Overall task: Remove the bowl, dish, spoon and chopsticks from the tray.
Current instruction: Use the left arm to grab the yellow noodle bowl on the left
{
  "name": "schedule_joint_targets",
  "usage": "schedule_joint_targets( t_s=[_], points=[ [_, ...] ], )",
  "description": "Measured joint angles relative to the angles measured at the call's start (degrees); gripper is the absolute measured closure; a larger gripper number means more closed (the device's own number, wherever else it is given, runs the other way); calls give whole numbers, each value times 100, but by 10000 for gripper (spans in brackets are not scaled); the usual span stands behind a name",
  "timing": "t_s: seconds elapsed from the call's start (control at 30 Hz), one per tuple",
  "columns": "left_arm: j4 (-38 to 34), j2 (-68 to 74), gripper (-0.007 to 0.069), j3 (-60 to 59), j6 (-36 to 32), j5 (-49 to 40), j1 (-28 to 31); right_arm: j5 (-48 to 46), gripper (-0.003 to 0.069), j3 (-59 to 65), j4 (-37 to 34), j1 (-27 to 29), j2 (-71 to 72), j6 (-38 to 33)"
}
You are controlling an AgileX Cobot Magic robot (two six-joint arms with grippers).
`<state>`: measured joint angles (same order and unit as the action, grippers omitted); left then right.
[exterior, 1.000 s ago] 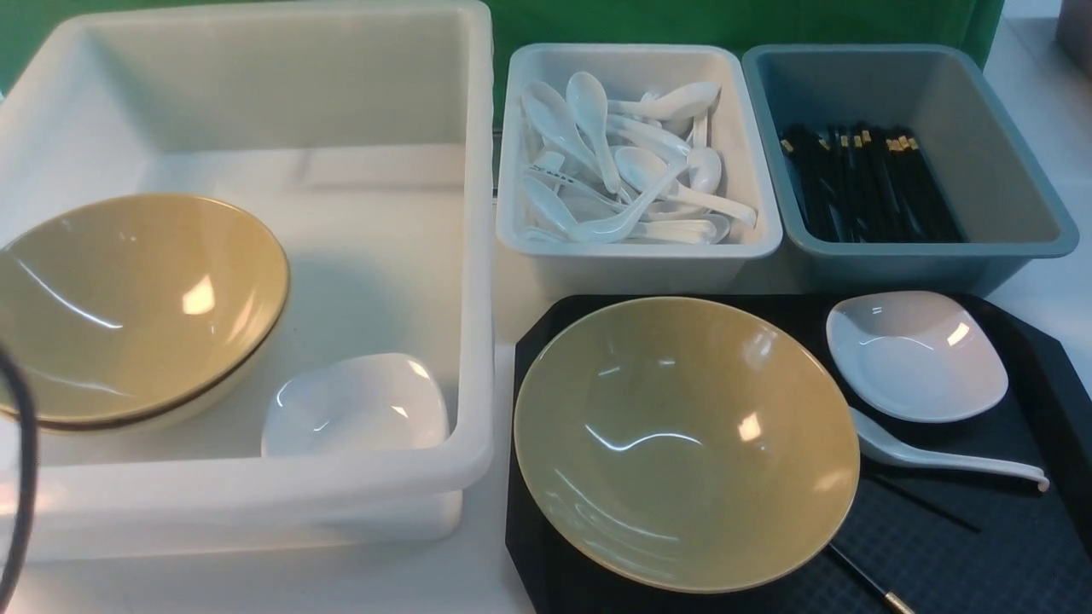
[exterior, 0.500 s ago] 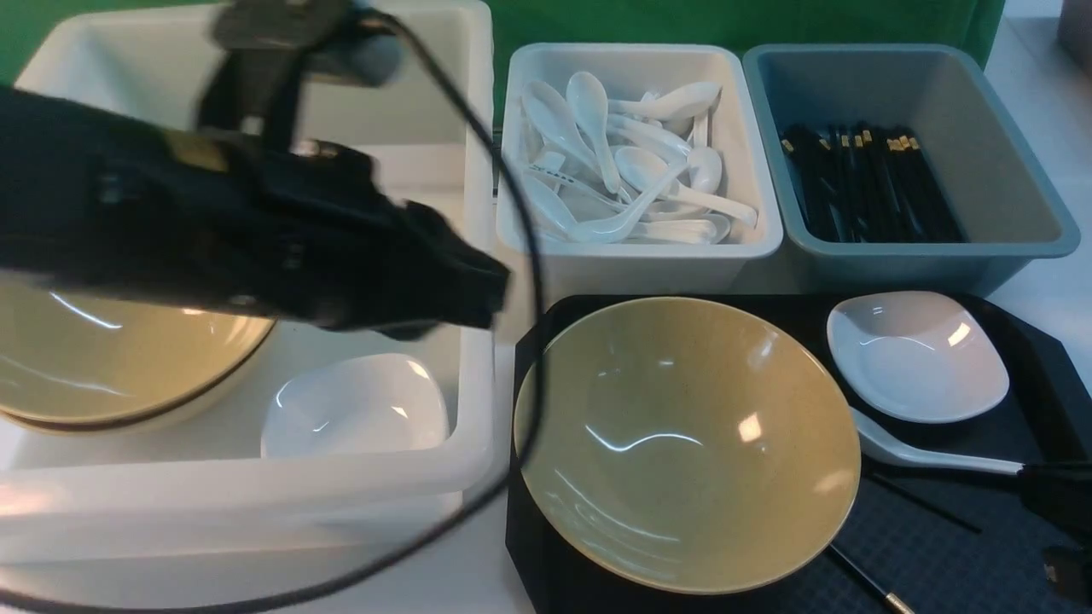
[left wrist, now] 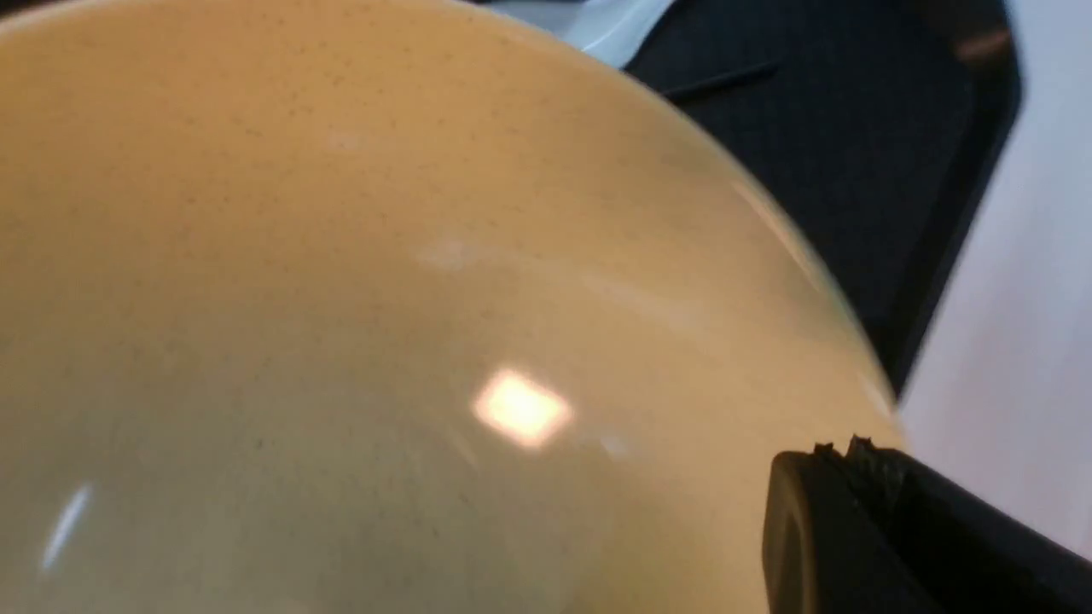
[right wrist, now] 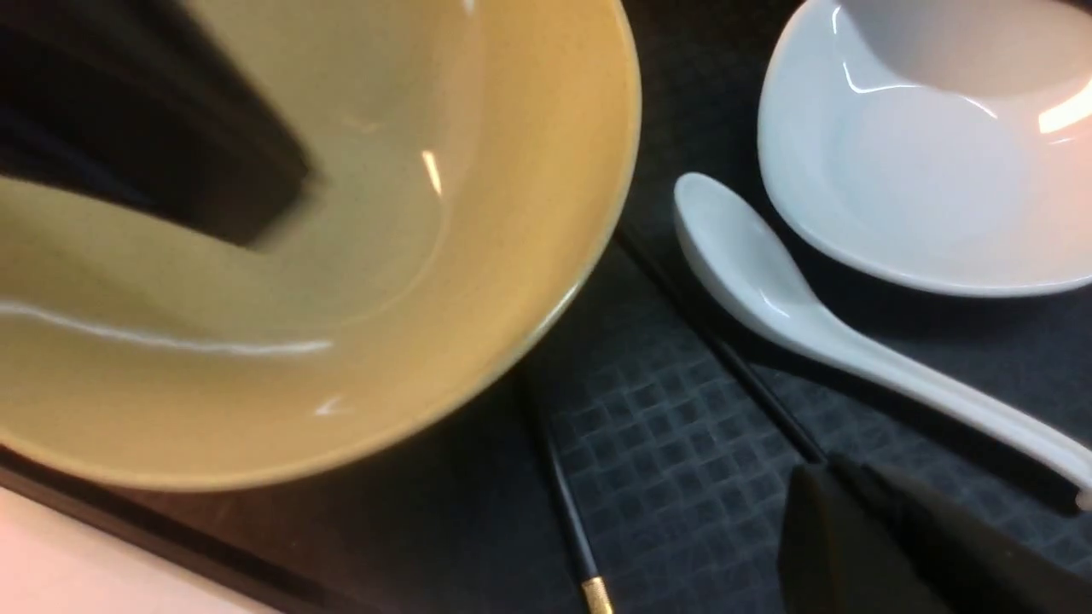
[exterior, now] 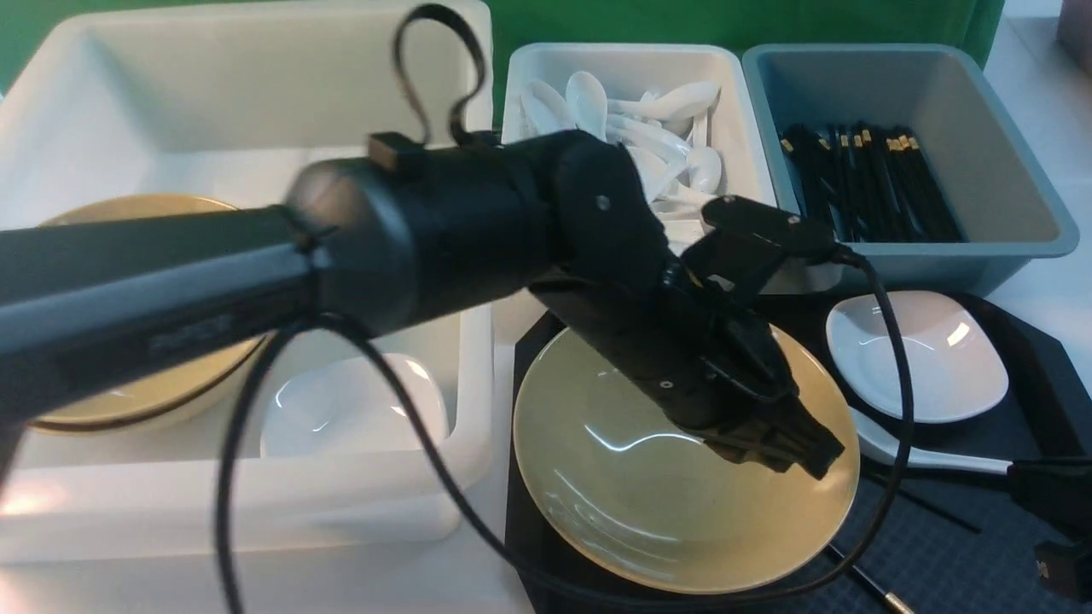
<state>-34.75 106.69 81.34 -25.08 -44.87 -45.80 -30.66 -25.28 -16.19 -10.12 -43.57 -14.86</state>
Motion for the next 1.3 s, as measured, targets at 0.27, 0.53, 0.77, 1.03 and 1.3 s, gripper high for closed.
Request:
schedule_joint_targets(
  t_s=[0.27,0.53,0.77,1.03,1.3],
  points=[
    [-128,1319,632,952,168,-440,-4,0,618,0,-2,-7,0,-2],
    [-802,1545,632,1457,19,-914,-72,0,615,0,-10,-7,0,-2],
    [63,1545,632,2337,200,-2141,-36,0,614,0,-10,-7,0,-2],
    [2550,1453,608,2940,1378,-2513,117,-44,614,0,-39,-7,0,-2],
    [3475,1453,409,2965,1539,-2560,117,-44,614,0,-44,-7,0,-2]
  ],
)
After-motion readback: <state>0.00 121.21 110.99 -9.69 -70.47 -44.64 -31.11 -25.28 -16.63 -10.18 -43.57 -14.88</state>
